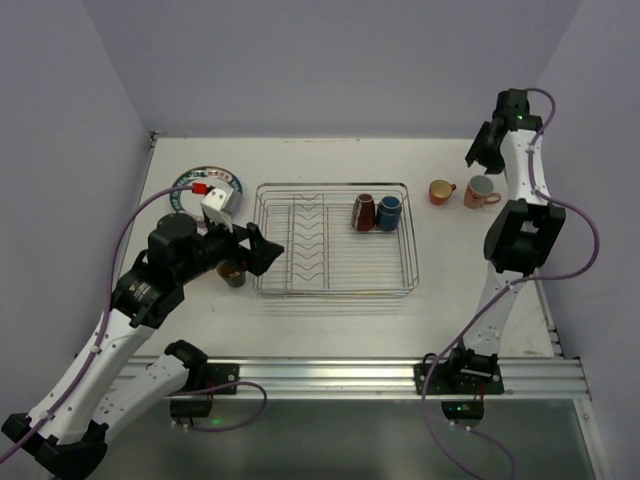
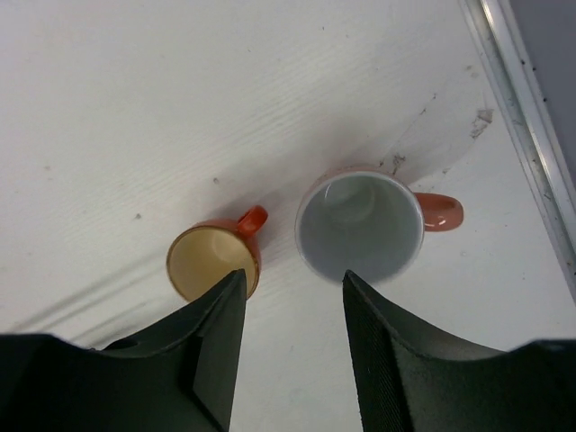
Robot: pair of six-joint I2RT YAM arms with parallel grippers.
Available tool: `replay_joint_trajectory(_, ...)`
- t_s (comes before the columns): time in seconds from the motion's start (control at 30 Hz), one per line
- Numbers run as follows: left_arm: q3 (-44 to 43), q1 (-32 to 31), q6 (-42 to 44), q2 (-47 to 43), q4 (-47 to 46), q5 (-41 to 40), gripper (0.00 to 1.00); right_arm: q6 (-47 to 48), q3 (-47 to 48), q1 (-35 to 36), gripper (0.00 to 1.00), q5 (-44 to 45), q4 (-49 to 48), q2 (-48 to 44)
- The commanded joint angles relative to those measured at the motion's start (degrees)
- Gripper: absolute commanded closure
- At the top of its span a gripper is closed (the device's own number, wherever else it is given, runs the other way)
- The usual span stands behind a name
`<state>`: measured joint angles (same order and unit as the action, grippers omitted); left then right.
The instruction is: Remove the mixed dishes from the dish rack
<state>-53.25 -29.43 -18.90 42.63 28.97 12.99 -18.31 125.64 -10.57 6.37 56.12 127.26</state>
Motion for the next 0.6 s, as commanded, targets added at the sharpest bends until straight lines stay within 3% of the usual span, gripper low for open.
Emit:
replay_joint_trajectory(0.0, -2.56, -0.19, -1.57, 1.48, 0.21, 0.88, 0.00, -1.73, -3.45, 0.46, 0.50, -1.61, -1.00, -16.02)
replay_joint_trajectory(0.13, -0.02, -0.36, -9.21, 5.08, -7.33, 7.30, 0.00, -2.87, -25.98, 6.94, 0.45, -5.49, -14.50, -35.99)
replay_joint_trajectory(0.23, 0.61, -3.17, -14.32, 10.26, -12.87, 1.01, 0.00, -3.40, -42.59, 16.09, 0.23, -4.60, -23.47, -52.65)
replay_joint_trajectory(0.3, -2.09, -9.46, -15.11, 16.04, -13.15, -9.32, 0.00, -5.49, -51.24, 18.65, 0.01, -7.58, -28.49, -60.69)
replay_joint_trajectory(0.33, -3.42, -11.68, -15.21, 18.08, -12.89, -12.35, 0.00, -6.56, -59.82, 18.65, 0.01, -11.95, -33.48, -68.12)
replay_joint_trajectory(0.43, -9.47, -16.62, -15.47, 27.92, -13.24, -19.49, 0.00, -10.25, -71.37, 18.65, 0.01, -14.01, -39.31, -79.66)
replay_joint_trajectory(0.57, -19.67, -17.50, -14.24, 44.06, -13.59, -21.52, 0.00, -10.44, -76.51, 18.74, 0.01, -13.32, -38.72, -84.71)
